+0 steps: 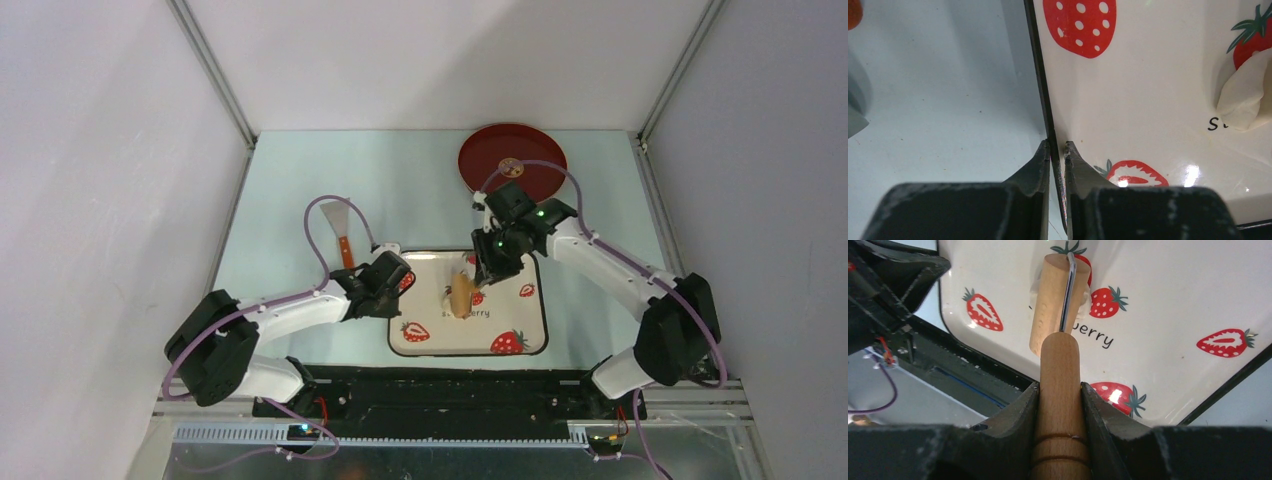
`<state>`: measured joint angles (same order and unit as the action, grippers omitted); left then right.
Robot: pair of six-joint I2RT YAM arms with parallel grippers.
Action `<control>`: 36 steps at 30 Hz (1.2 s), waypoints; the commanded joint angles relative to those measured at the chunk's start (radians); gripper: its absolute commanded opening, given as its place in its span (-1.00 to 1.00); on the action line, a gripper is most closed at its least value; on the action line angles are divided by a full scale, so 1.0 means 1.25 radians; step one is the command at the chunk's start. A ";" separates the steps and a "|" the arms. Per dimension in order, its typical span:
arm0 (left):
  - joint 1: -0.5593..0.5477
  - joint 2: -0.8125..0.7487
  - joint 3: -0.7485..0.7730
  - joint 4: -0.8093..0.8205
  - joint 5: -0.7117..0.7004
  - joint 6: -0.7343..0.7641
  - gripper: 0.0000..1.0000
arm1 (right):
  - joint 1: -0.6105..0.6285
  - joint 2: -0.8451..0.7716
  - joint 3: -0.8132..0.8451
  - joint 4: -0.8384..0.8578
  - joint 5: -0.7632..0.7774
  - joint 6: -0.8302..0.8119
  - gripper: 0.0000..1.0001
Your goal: Roll out the dumpling wrappers from the dough
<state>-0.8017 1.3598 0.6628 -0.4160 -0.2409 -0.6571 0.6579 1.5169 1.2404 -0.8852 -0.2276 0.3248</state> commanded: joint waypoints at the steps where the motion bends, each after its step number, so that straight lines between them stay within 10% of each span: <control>1: -0.010 0.028 -0.015 -0.077 0.016 0.003 -0.83 | -0.043 -0.072 0.014 0.005 -0.094 0.006 -1.00; 36: -0.013 0.029 -0.013 -0.082 0.014 0.000 -0.83 | 0.009 0.063 0.099 -0.114 0.108 -0.026 -1.00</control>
<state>-0.8028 1.3613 0.6640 -0.4164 -0.2409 -0.6575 0.6685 1.5879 1.3323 -0.9821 -0.1867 0.3126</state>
